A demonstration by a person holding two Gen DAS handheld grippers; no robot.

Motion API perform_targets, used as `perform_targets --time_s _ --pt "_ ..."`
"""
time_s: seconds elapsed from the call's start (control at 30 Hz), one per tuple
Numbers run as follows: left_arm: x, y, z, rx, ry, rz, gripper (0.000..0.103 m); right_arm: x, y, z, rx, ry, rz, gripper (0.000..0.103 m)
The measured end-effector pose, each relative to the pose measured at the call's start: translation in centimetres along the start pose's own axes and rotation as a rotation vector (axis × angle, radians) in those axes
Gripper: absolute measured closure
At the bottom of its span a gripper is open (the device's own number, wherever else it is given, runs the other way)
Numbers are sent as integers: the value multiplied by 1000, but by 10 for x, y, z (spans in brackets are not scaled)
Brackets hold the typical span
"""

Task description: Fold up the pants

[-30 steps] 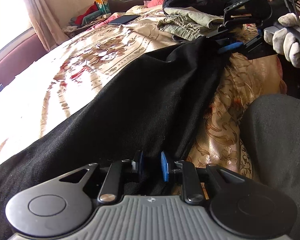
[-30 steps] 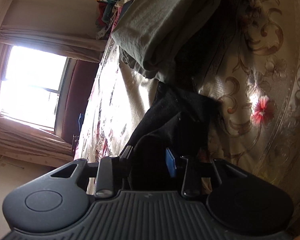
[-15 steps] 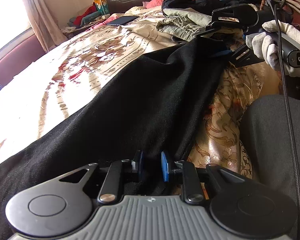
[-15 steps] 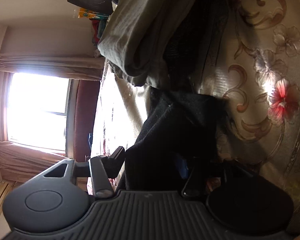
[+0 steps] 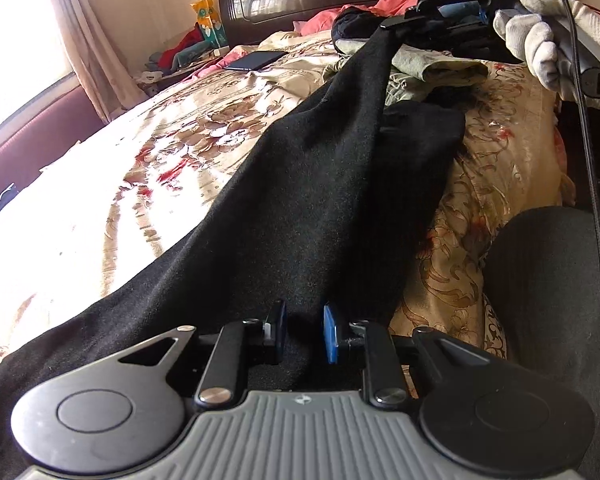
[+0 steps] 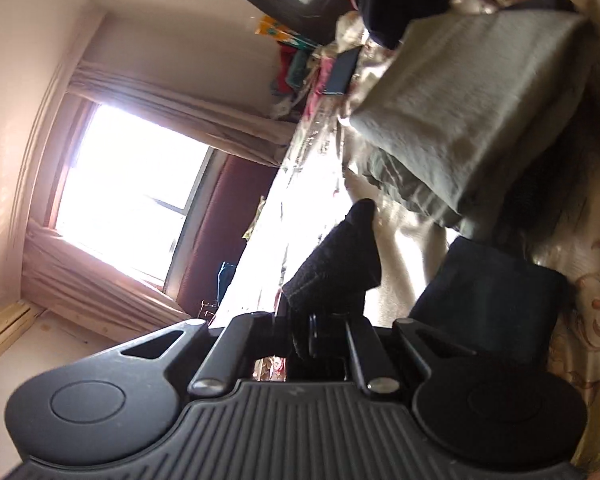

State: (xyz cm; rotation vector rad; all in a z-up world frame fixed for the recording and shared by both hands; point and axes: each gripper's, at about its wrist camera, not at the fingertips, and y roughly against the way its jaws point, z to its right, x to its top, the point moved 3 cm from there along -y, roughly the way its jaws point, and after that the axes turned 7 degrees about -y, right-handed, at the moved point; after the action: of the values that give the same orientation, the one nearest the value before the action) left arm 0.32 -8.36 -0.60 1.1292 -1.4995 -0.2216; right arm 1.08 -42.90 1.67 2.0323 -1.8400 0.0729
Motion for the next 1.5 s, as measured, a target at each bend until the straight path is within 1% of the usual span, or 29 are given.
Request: perform_targets --time_s 0.03,0.07,0.1,0.13,0.17,0.2,0.23,0.3,0.4,0.47,0.53,0.57,0.77,0.87,0.9,0.93,0.97,1.0,1.03,1.07,1.1,1.17,1.23,1.3,1.33,1.4,1.5 --pt "-2 -2 2 -9 -1 -11 67 0 1 8 -35 17 -2 94" --pt "-4 -7 5 -22 -5 -31 67 0 -6 26 -104 32 -24 93" --pt "-7 -10 9 -29 -12 -43 67 0 -10 47 -171 4 -60 89" --pt "-9 -12 13 -28 -25 -51 67 0 -11 73 -244 -81 -87 89" --pt "-10 -12 15 -19 -40 -52 67 -2 -10 88 -255 -152 -102 89" --pt "-8 -12 16 -16 -46 -52 67 -6 -7 99 -217 -207 -110 88" --pt "-7 -11 15 -20 -43 -53 67 -6 -2 102 -204 -232 -96 86" --pt "-7 -10 13 -28 -32 -53 67 -8 7 96 -196 -208 -73 73" --pt "-8 -11 13 -24 -42 -58 67 -11 14 84 -171 -182 -80 71" --pt "-9 -11 14 -22 -41 -57 67 -9 8 81 -163 -162 -74 71" --pt "-8 -11 14 -20 -38 -56 67 -4 0 80 -178 -150 -63 85" --pt "-7 -11 14 -20 -34 -54 67 -3 -1 78 -175 -156 -62 94" --pt "-9 -10 12 -30 -23 -44 67 1 -3 47 -179 -101 -58 95" --pt "-10 -9 10 -31 -10 -38 67 1 0 48 -159 -105 -62 94" --pt "-11 -9 10 -31 -3 -37 67 1 0 53 -163 -134 -64 90" --pt "-11 -9 10 -31 2 -35 67 2 -1 58 -172 -165 -71 89" --pt "-11 -8 10 -31 5 -34 67 0 -2 63 -178 -188 -80 84" --pt "-10 -8 10 -32 6 -32 67 -1 -2 65 -182 -199 -86 74" --pt "-11 -7 10 -35 6 -30 67 -4 -1 66 -187 -203 -96 67" --pt "-11 -6 10 -39 6 -27 67 -9 -2 66 -181 -196 -111 59" --pt "-11 -6 10 -41 7 -27 67 -16 -3 66 -174 -184 -139 54" --pt "-11 -7 9 -45 10 -25 67 -27 -15 66 -181 -160 -194 51" --pt "-10 -7 8 -43 13 -22 67 -33 -26 68 -200 -154 -207 51" --pt "-8 -4 7 -49 18 -10 67 -35 -33 66 -167 -184 -216 52" --pt "-7 -4 7 -54 20 -4 67 -34 -34 60 -148 -180 -213 55" --pt "-4 -6 9 -54 10 0 67 -32 -33 49 -163 -127 -216 98" --pt "0 -11 10 -57 7 6 67 -25 -29 25 -110 -103 -218 97"
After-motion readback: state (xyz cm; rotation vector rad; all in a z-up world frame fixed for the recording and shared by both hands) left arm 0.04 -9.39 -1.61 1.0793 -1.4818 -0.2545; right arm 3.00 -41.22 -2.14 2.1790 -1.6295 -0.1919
